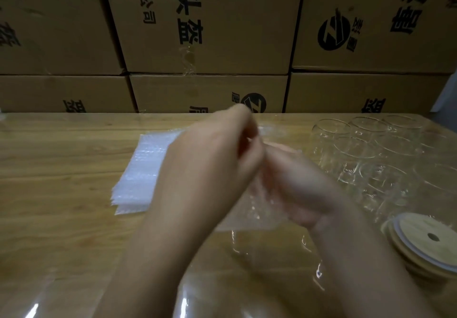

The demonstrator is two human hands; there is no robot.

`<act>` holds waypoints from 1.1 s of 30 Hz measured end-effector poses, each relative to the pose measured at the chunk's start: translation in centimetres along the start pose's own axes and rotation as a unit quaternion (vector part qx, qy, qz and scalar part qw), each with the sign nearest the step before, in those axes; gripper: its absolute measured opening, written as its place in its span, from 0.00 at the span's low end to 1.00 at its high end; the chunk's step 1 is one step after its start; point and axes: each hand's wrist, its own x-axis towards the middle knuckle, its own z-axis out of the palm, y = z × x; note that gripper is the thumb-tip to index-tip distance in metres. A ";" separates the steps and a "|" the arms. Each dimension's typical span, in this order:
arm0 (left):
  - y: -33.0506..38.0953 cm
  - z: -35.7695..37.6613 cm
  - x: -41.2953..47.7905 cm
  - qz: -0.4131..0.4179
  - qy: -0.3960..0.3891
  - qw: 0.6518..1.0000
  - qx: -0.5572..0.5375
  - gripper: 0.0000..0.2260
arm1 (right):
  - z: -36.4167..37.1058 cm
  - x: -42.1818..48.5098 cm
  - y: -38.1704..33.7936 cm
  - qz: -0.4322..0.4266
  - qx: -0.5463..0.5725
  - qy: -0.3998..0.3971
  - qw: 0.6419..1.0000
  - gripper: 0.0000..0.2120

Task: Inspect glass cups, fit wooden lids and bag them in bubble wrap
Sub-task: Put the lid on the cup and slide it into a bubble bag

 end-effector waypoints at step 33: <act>-5.3 -0.7 1.1 -0.171 0.080 0.975 -0.118 0.07 | -2.6 3.2 5.5 -0.105 -0.452 0.317 0.827 0.27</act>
